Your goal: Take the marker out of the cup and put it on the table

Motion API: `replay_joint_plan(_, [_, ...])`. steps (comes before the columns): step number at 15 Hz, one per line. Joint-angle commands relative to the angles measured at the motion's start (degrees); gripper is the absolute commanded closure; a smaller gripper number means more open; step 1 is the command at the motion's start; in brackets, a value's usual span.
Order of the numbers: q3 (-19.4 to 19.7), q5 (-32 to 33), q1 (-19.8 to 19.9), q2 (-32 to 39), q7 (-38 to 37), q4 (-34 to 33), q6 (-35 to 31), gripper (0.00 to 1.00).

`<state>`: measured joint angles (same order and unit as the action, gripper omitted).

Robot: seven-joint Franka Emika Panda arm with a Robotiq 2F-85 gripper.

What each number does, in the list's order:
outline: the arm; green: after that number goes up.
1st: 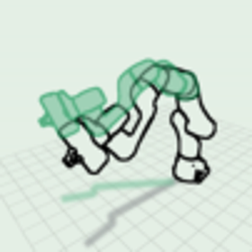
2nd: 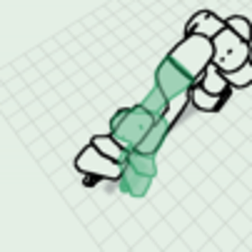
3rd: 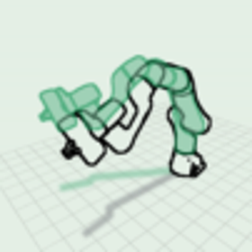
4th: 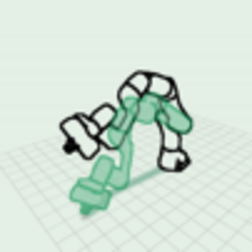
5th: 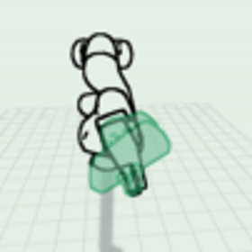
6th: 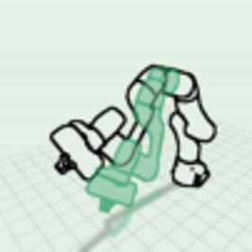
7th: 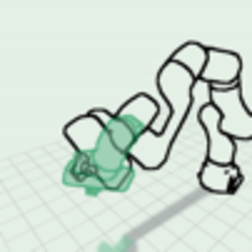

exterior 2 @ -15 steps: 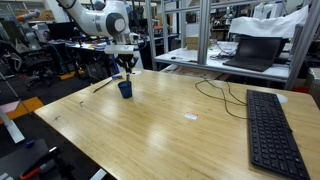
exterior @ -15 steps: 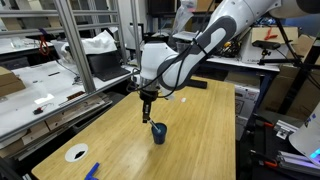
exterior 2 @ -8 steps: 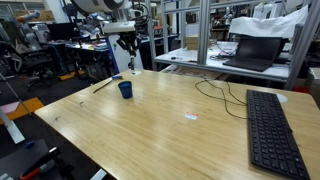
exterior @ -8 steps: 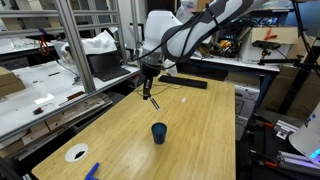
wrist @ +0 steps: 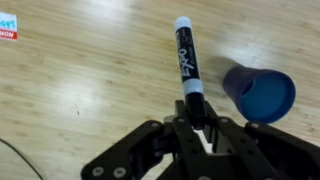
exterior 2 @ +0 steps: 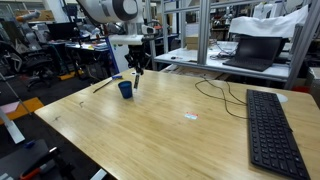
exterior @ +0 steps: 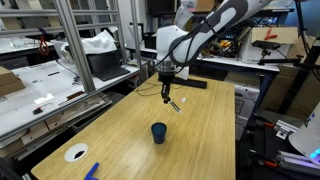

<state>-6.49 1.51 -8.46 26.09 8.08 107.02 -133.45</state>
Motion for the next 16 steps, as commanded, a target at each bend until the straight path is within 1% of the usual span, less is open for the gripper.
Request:
replay_joint_plan(1, [-1.03,-3.5,2.05,2.7,-0.49,1.14,-0.91,0.95])
replay_joint_plan(6, [-1.03,-6.99,2.55,7.02,-1.81,1.1,-1.51,0.95])
replay_joint_plan(10, [-0.77,-7.57,2.37,8.53,-2.94,1.01,-2.75,0.95])
replay_joint_plan(11, [-0.76,-7.59,2.39,8.82,-3.32,0.95,-2.94,0.84])
replay_joint_plan(12, [-0.86,-7.73,2.51,9.06,-3.46,0.98,-3.14,0.56])
replay_joint_plan(13, [-0.89,-7.77,2.56,9.21,-3.62,1.0,-3.2,0.56])
replay_joint_plan(15, [-0.93,-7.74,2.56,9.13,-3.79,1.12,-3.22,0.44])
replay_joint_plan(16, [-0.9,-7.7,2.51,9.03,-3.89,1.17,-3.25,0.35])
